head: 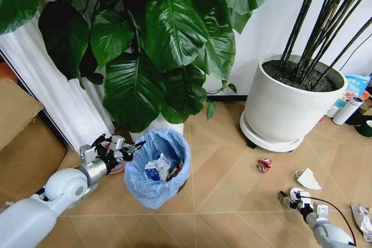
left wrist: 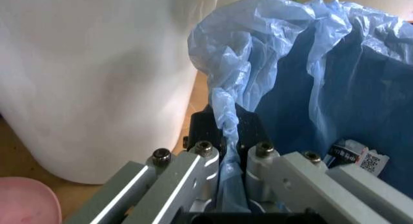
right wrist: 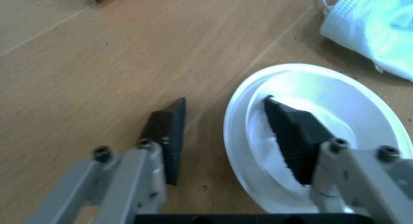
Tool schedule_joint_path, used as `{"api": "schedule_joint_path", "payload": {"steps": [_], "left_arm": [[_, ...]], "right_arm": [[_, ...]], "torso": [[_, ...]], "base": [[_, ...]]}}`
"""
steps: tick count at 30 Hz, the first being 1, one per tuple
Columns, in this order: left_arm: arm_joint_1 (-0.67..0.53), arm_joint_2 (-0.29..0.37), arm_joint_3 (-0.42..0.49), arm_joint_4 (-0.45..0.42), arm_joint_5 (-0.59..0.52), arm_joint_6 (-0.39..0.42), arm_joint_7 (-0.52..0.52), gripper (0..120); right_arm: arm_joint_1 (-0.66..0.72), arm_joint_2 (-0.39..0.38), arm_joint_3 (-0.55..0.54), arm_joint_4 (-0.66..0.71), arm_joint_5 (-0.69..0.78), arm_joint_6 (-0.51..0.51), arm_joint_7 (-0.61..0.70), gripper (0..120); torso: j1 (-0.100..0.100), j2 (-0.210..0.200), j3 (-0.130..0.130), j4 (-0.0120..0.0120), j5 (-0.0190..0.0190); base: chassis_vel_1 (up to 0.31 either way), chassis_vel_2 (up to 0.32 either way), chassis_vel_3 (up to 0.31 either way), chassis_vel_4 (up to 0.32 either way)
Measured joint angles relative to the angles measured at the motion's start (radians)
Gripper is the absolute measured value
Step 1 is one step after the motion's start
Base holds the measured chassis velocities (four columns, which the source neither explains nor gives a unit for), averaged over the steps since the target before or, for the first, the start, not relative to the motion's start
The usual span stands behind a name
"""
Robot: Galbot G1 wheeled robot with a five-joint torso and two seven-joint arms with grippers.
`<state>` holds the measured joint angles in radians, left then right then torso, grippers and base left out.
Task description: Pick up the trash bin and place the garbage on the floor into it.
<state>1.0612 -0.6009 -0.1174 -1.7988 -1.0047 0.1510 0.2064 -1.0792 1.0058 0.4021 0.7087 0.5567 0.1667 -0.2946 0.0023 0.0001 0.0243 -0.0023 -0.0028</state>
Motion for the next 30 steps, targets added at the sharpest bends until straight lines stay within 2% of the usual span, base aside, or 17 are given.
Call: {"api": "schedule_joint_path", "payload": {"steps": [3,7,10,12,14,23,28,30], "left_arm": [[0.0,0.0,0.0,0.001,0.0,0.0,0.0,0],[0.0,0.0,0.001,0.001,-0.001,0.0,0.0,0],[0.0,-0.001,0.001,0.002,-0.001,0.0,0.0,0],[0.0,-0.001,0.001,0.002,-0.001,0.0,0.0,0],[-0.001,-0.002,0.002,0.002,-0.001,0.0,0.0,0],[-0.003,-0.004,0.005,0.001,-0.001,0.0,0.0,0],[-0.002,-0.007,0.006,-0.005,-0.001,0.0,0.0,0],[-0.002,-0.005,0.017,-0.008,0.0,0.0,0.001,0]], "right_arm": [[0.001,0.0,0.0,-0.005,-0.004,0.0,0.0,30],[-0.002,-0.001,0.001,-0.005,-0.004,0.0,0.0,23],[-0.016,-0.008,0.003,0.006,0.003,-0.002,0.001,10],[-0.02,-0.01,0.004,0.011,0.005,-0.004,0.0,8],[-0.03,-0.015,0.004,0.022,0.01,-0.009,-0.001,0],[-0.07,-0.042,0.002,0.089,0.037,-0.031,-0.005,0],[-0.12,-0.077,0.007,0.175,0.078,-0.034,-0.018,0],[-0.156,-0.102,0.011,0.235,0.116,-0.018,-0.072,0]], "torso": [[0.0,0.0,0.0,0.0003,0.0001],[0.0,0.0,0.0,0.0003,0.0002],[0.0,0.0,0.0,-0.0002,0.0005],[0.0,0.0,0.0,-0.0003,0.0007],[0.0,0.0,0.0,-0.0005,0.001],[0.0,0.0,0.0,-0.0004,0.0017],[0.0,0.0,0.0,-0.0003,0.0012],[0.0,0.0,0.0,-0.0004,0.001]], "base": [[0.0,0.0,0.0,0.0],[0.0,0.0,0.0,0.0],[0.0,0.0,0.0,0.0],[0.0,0.0,0.0,0.0],[0.0,0.0,0.0,0.0],[0.0,0.0,0.0,0.0],[0.0,0.0,0.0,0.0],[0.0,0.0,0.0,0.0]]}}
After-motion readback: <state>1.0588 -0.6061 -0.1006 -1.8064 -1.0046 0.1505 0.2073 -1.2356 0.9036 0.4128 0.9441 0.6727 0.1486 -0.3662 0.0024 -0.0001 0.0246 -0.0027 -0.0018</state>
